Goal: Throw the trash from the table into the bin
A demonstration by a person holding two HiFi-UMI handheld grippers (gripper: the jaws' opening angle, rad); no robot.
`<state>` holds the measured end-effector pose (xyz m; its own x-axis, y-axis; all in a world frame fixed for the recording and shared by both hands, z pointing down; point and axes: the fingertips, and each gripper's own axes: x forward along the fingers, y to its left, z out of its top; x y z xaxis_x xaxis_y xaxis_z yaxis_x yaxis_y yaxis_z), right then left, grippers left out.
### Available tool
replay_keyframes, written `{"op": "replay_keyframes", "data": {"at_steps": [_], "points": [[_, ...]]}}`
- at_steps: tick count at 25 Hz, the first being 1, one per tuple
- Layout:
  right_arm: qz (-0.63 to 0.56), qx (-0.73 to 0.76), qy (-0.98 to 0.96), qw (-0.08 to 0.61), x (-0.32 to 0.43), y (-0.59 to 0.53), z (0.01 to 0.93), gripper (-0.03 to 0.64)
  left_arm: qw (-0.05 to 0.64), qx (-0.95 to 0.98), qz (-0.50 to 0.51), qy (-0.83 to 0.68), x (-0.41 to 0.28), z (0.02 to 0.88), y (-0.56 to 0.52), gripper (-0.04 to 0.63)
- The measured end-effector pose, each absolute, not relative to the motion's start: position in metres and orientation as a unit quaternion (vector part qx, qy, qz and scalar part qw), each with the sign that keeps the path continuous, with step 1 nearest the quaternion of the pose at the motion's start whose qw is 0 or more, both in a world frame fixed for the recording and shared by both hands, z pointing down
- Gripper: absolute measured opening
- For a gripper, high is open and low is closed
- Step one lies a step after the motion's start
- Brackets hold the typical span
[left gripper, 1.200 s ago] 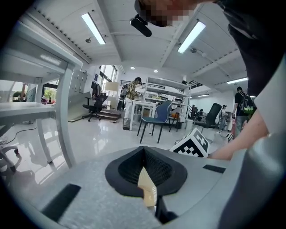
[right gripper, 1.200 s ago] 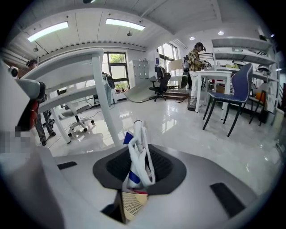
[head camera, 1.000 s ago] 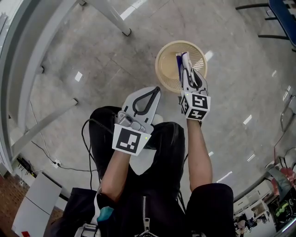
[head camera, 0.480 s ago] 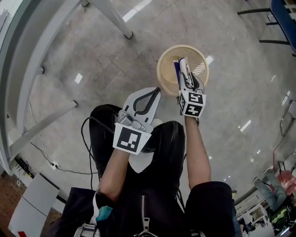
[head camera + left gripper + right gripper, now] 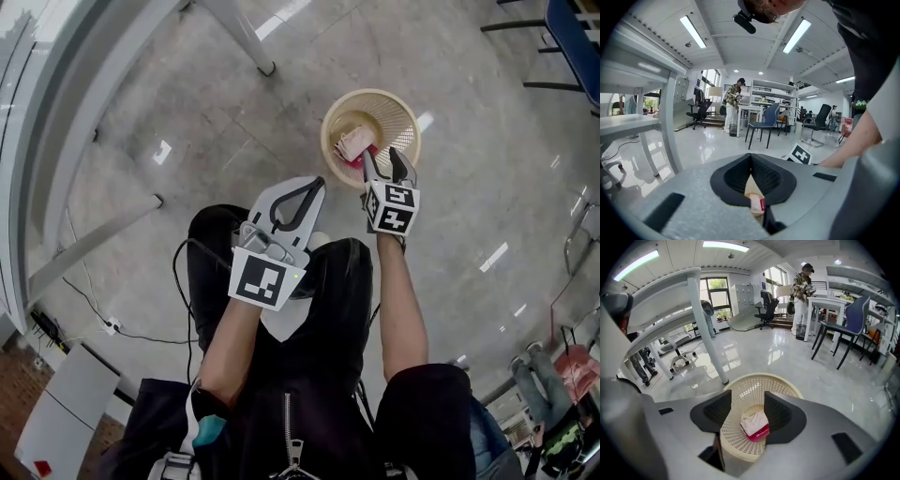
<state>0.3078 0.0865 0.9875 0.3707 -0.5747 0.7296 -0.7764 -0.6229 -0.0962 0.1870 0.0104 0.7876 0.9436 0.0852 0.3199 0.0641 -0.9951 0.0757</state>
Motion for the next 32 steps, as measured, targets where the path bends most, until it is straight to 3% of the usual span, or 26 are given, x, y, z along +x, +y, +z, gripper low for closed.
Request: {"op": "replay_keyframes", "data": {"at_steps": [2,10,21,32], "points": [[0.385,0.813,-0.417,0.13,0.301,0.088,0.966,0.207,0.03,0.985,0.164,0.038,0.184,0.766,0.011,0.006],[0.337,0.827,-0.426,0.145,0.287,0.088,0.831,0.021,0.037,0.988,0.147,0.032,0.167,0.652,0.012,0.006],[0.268,0.844,-0.452,0.108,0.245,0.075,0.603,0.009,0.07,0.989,0.132,0.022,0.145,0.484,0.009,0.006],[0.199,0.851,-0.484,0.044,0.202,0.073,0.382,0.009,0.043,0.992,0.118,0.021,0.135,0.348,0.004,0.006]]}}
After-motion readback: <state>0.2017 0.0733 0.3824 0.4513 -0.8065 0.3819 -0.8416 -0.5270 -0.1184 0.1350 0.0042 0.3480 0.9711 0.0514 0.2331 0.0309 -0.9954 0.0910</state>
